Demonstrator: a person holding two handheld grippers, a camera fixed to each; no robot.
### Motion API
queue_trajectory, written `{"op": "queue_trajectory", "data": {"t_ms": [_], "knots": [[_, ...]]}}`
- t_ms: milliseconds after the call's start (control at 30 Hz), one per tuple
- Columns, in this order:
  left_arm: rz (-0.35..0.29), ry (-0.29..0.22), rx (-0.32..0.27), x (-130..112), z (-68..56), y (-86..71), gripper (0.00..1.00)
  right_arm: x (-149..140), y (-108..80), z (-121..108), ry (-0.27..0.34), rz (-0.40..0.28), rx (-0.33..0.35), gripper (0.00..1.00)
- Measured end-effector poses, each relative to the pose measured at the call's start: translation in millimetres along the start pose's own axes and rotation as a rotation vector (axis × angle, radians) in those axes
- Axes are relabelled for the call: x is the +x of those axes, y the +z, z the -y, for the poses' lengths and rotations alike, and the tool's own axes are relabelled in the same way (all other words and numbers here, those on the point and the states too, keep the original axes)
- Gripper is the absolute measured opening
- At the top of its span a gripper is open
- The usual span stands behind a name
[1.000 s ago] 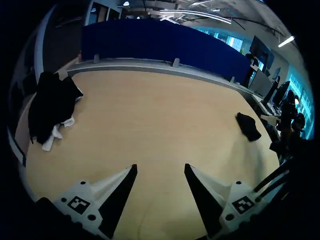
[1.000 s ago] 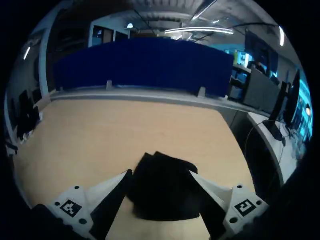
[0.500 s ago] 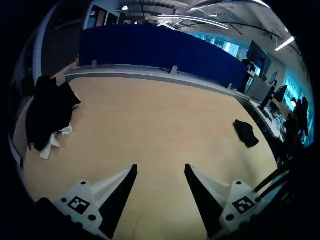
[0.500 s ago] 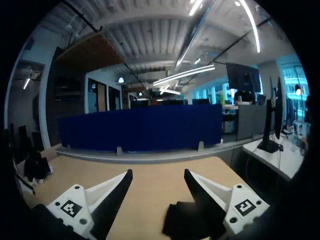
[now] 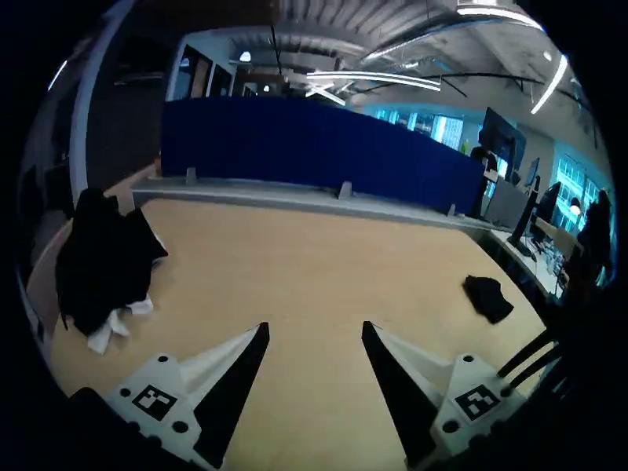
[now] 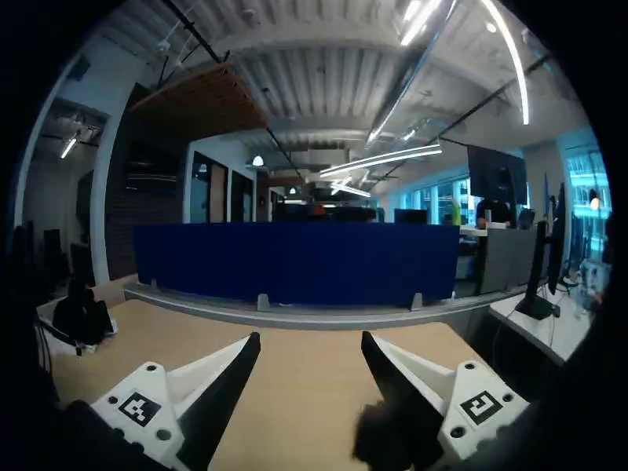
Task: Fold towel
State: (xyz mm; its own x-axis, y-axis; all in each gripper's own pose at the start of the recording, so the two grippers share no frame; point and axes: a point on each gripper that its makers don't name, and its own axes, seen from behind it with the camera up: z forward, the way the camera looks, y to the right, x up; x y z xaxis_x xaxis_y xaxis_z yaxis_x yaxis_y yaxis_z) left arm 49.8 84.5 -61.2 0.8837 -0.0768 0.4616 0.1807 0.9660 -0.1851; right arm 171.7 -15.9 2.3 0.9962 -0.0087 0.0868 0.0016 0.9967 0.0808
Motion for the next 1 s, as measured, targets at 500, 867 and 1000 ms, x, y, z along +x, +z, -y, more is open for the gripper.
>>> {"op": "queue_trajectory", "data": {"t_ms": [500, 867, 1000], "knots": [[-0.349, 0.030, 0.088, 84.1, 39.5, 0.4, 0.87, -16.9, -8.6, 25.4, 0.034, 0.072, -0.005, 1.00], [-0.409, 0.081, 0.096, 84.5, 41.4, 2.5, 0.87, -18.1, -11.4, 48.1, 0.025, 0.108, 0.024, 1.00], [-0.448, 0.090, 0.108, 88.6, 47.6, 4.2, 0.87, -19.5, -11.9, 59.2, 0.029, 0.135, 0.056, 1.00]]}}
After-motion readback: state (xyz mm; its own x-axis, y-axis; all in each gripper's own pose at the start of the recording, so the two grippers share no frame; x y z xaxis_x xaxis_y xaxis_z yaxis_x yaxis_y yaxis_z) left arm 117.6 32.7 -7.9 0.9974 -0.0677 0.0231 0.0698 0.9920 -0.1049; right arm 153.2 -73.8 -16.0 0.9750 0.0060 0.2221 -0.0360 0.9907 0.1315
